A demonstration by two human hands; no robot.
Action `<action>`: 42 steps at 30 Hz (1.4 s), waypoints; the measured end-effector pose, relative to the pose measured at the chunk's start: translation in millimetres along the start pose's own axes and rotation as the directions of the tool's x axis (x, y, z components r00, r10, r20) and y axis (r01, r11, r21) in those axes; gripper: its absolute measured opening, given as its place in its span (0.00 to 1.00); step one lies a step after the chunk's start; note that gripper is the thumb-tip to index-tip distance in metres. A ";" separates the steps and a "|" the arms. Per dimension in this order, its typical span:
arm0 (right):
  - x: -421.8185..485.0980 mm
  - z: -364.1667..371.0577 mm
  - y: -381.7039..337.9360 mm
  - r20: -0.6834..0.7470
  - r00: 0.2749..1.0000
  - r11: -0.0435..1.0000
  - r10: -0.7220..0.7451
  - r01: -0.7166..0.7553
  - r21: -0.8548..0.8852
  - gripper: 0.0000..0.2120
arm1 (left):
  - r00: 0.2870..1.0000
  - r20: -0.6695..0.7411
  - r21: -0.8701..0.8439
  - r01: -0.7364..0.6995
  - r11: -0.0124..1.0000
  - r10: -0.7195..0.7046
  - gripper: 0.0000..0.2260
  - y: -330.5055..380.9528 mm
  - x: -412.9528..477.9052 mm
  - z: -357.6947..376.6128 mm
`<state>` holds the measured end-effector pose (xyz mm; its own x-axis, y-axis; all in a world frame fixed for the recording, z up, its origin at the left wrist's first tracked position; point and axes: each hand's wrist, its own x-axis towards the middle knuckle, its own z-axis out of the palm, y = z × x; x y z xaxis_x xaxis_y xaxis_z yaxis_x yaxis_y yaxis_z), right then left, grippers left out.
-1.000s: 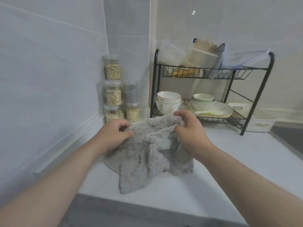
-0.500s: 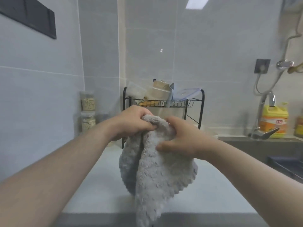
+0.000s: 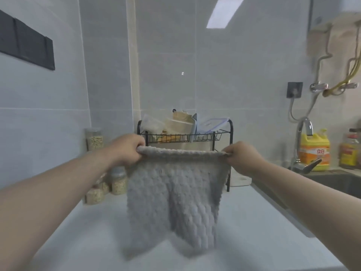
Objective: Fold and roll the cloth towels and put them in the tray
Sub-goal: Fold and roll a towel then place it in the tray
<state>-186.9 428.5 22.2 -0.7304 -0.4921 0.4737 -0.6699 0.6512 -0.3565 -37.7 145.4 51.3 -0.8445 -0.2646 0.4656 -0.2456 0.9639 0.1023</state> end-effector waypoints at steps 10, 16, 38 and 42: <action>-52.0 23.4 24.0 0.150 0.971 0.982 -0.188 0.185 0.033 0.11 | 0.975 0.044 0.023 -0.218 0.976 0.216 0.09 -14.2 -67.7 56.7; -134.0 87.9 58.2 0.570 0.809 0.985 -0.141 0.171 0.001 0.11 | 0.864 0.453 -0.103 -0.195 0.975 0.221 0.14 -20.9 -156.7 138.3; -84.9 152.9 65.9 0.472 0.881 0.996 -0.017 0.056 -0.070 0.28 | 0.891 0.452 -0.332 0.211 0.919 -0.041 0.24 -52.6 -107.5 205.3; -87.8 152.4 64.7 0.420 0.907 1.000 0.020 -0.013 -0.019 0.24 | 0.926 0.355 -0.443 0.285 0.850 -0.126 0.20 -52.7 -106.5 204.9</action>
<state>-186.3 425.8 -165.2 -0.7318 -0.6762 0.0847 -0.6578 0.6685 -0.3470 -32.3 117.1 -183.8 -0.9202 -0.3766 0.1066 -0.2389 0.7563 0.6090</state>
